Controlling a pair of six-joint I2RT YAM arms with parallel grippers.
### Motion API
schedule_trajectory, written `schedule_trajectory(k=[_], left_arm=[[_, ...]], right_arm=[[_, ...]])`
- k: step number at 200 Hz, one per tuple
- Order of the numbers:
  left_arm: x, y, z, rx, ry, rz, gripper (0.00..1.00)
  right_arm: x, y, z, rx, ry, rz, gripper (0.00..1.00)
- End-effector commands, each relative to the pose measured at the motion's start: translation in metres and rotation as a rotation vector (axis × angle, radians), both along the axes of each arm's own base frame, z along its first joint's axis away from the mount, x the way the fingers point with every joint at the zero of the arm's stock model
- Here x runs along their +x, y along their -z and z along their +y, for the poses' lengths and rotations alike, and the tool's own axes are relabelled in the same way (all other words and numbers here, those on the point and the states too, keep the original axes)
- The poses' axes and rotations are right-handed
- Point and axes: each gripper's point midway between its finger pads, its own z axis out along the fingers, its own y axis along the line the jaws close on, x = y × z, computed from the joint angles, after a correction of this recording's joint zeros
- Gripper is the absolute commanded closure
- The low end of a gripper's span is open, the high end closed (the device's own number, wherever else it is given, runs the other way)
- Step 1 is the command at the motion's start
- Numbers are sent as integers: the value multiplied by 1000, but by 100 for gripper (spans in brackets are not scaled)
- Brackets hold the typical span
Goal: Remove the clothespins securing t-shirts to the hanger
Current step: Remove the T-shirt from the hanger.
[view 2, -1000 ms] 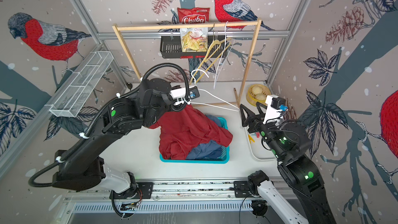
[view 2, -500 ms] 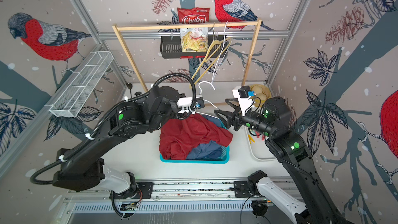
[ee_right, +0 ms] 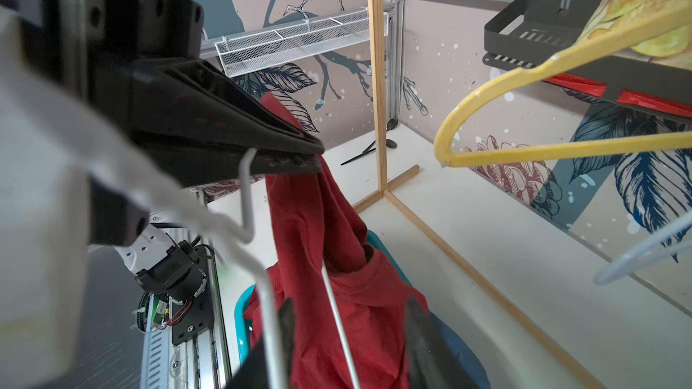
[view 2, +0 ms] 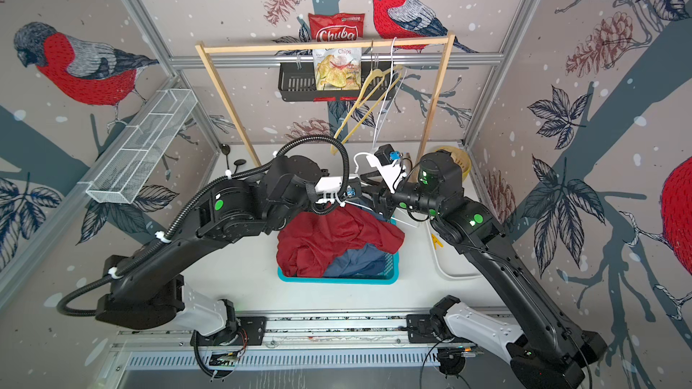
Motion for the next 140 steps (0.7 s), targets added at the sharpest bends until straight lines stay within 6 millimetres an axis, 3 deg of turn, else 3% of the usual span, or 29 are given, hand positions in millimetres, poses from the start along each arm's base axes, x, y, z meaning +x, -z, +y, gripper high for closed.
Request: schedule_trajectory(k=[1, 12, 92, 140], left_arm=[[-6, -10, -3, -40, 32, -1, 100], [-10, -14, -4, -64, 51, 6, 100], [-41, -54, -28, -323, 265, 17, 100], [-59, -85, -32, -460, 383, -27, 96]], right_arm=[[6, -11, 0, 29, 19, -99, 87], [3, -12, -1, 42, 12, -129, 100], [-41, -27, -14, 152, -93, -308, 100], [-65, -38, -24, 200, -132, -353, 100]])
